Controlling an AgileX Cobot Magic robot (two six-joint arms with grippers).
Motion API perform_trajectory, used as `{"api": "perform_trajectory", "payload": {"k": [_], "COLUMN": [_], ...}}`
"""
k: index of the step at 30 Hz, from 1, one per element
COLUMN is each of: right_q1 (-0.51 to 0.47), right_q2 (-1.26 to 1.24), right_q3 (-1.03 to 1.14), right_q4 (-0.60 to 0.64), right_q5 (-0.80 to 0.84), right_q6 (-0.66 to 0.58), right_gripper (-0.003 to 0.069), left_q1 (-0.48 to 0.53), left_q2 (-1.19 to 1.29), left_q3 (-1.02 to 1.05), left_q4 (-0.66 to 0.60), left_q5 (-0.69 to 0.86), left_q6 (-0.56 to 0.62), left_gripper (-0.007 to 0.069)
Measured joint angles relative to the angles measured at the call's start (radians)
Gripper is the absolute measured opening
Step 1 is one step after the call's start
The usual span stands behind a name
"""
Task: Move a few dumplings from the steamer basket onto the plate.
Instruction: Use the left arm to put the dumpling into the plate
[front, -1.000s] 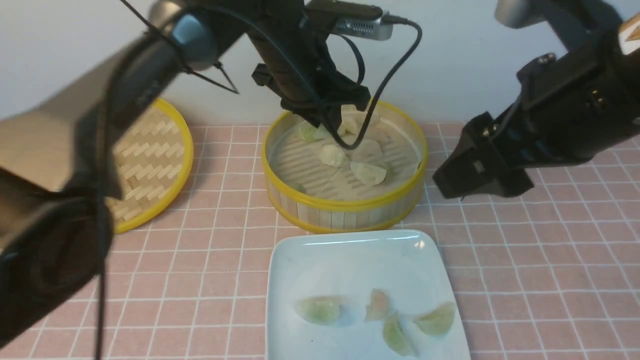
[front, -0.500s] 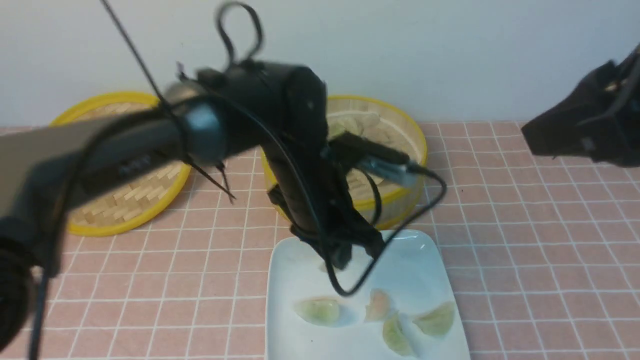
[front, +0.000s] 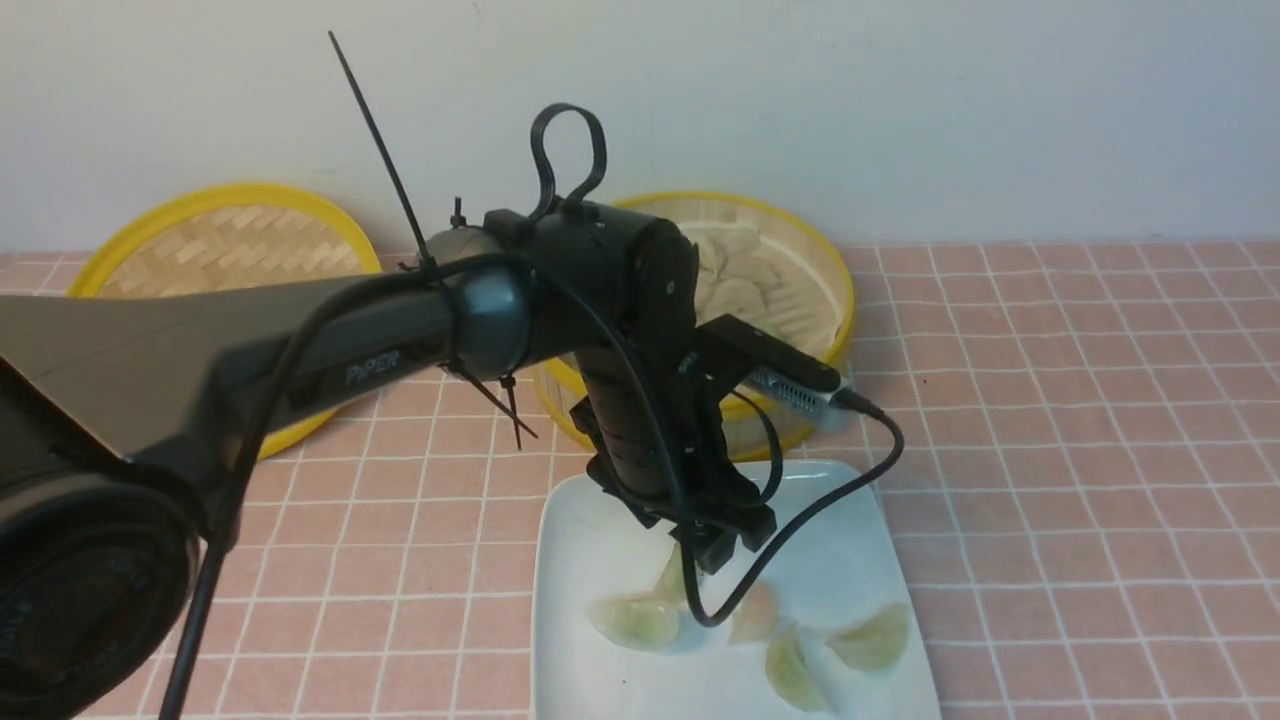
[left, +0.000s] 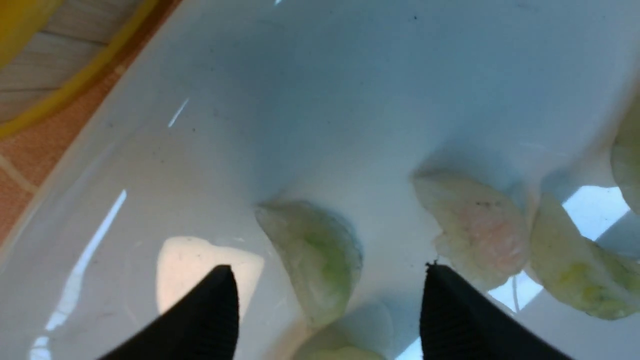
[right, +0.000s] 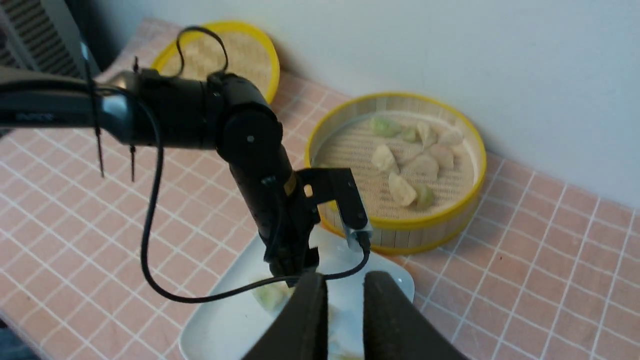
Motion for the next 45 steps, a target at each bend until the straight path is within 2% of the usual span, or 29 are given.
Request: {"api": "perform_trajectory", "payload": {"k": [2, 4, 6, 8, 10, 12, 16, 22, 28, 31, 34, 36, 45], "right_q1": [0.000, 0.000, 0.000, 0.000, 0.000, 0.000, 0.000, 0.000, 0.000, 0.000, 0.000, 0.000, 0.000], "right_q2": [-0.088, -0.176, -0.268, -0.360, -0.448, -0.555, -0.683, -0.745, -0.745, -0.745, -0.745, -0.745, -0.745], "right_q3": [0.041, 0.111, 0.196, 0.296, 0.401, 0.538, 0.711, 0.866, 0.878, 0.878, 0.878, 0.878, 0.878], "right_q4": [-0.003, -0.015, -0.044, -0.084, -0.134, -0.210, -0.300, -0.347, -0.349, -0.336, -0.332, -0.331, -0.331], "right_q5": [-0.008, -0.056, -0.151, -0.259, -0.362, -0.532, -0.741, -1.004, -1.066, -1.072, -1.072, -1.072, -1.072], "right_q6": [0.025, 0.054, 0.101, 0.151, 0.205, 0.271, 0.340, 0.367, 0.368, 0.370, 0.370, 0.370, 0.370], "right_gripper": [0.0090, 0.0090, 0.0090, 0.0090, 0.0088, 0.0088, 0.0088, 0.0087, 0.0087, 0.0087, 0.0087, 0.0087, 0.0087], "left_q1": [0.000, 0.000, 0.000, 0.000, 0.000, 0.000, 0.000, 0.000, 0.000, 0.000, 0.000, 0.000, 0.000], "left_q2": [-0.001, -0.022, -0.071, -0.130, -0.214, -0.343, -0.560, -0.930, -1.230, -1.431, -1.529, -1.589, -1.644], "left_q3": [-0.026, -0.040, -0.039, -0.034, -0.017, 0.022, 0.157, 0.482, 0.786, 0.966, 1.041, 1.080, 1.099], "left_q4": [0.001, 0.001, 0.002, 0.001, 0.001, -0.004, -0.018, -0.027, -0.029, -0.030, -0.032, -0.033, -0.033], "left_q5": [0.048, 0.098, 0.121, 0.122, 0.119, 0.104, 0.036, -0.165, -0.405, -0.579, -0.647, -0.672, -0.668], "left_q6": [-0.026, -0.048, -0.052, -0.052, -0.052, -0.052, -0.053, -0.055, -0.071, -0.129, -0.179, -0.213, -0.230], "left_gripper": [0.0378, 0.0260, 0.0112, 0.0043, 0.0011, -0.0004, -0.0006, -0.0006, -0.0006, -0.0006, -0.0006, -0.0006, -0.0006]}}
